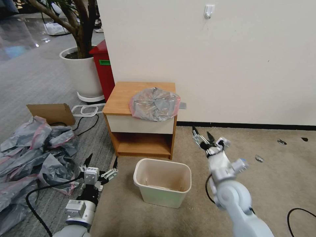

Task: Pick up the garbage bag from the table and place it over the trash can.

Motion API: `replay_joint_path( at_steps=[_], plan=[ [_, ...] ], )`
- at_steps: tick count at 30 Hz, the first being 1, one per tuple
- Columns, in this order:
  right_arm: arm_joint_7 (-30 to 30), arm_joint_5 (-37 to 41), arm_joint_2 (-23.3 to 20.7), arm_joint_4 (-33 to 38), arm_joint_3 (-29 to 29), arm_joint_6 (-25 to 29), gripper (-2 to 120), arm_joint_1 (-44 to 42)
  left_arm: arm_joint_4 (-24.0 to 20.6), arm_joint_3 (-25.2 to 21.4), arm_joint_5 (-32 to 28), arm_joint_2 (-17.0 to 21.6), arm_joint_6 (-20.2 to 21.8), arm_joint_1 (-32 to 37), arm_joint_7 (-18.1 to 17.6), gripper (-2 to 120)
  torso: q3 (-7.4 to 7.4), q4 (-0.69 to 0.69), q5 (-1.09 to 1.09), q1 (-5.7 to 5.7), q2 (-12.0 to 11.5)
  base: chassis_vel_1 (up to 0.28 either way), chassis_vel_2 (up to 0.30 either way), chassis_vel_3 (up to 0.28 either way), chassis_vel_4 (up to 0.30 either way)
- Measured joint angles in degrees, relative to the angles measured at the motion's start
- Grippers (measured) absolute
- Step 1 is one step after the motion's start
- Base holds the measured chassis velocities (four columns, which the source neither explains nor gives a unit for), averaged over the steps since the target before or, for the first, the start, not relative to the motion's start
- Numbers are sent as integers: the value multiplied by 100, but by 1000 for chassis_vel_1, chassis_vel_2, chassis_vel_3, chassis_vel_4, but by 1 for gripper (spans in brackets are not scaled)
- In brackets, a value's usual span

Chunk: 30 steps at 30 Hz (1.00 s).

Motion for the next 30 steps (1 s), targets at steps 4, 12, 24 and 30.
replay_joint_path(
  at_steps=[4, 12, 24, 30],
  plan=[
    [107, 642, 118, -329, -179, 26, 100, 463, 0, -135, 8, 8, -66, 113, -13, 100, 0, 1, 1, 0, 0, 0, 0, 0, 0],
    [298, 1320, 264, -829, -280, 11, 100, 1153, -48, -227, 102, -128, -100, 223, -40, 100, 0, 1, 0, 0, 0, 0, 0, 0, 0],
    [286, 1471, 563, -2024, -299, 140, 98, 1977, 23, -226, 269, -202, -115, 230, -281, 100, 0, 0, 0, 0, 0, 0, 0, 0, 0],
    [258, 1482, 662, -2180, -307, 165, 98, 2113, 105, -198, 302, -220, -114, 224, -341, 100, -1, 0, 1, 0, 0, 0, 0, 0, 0]
  ],
)
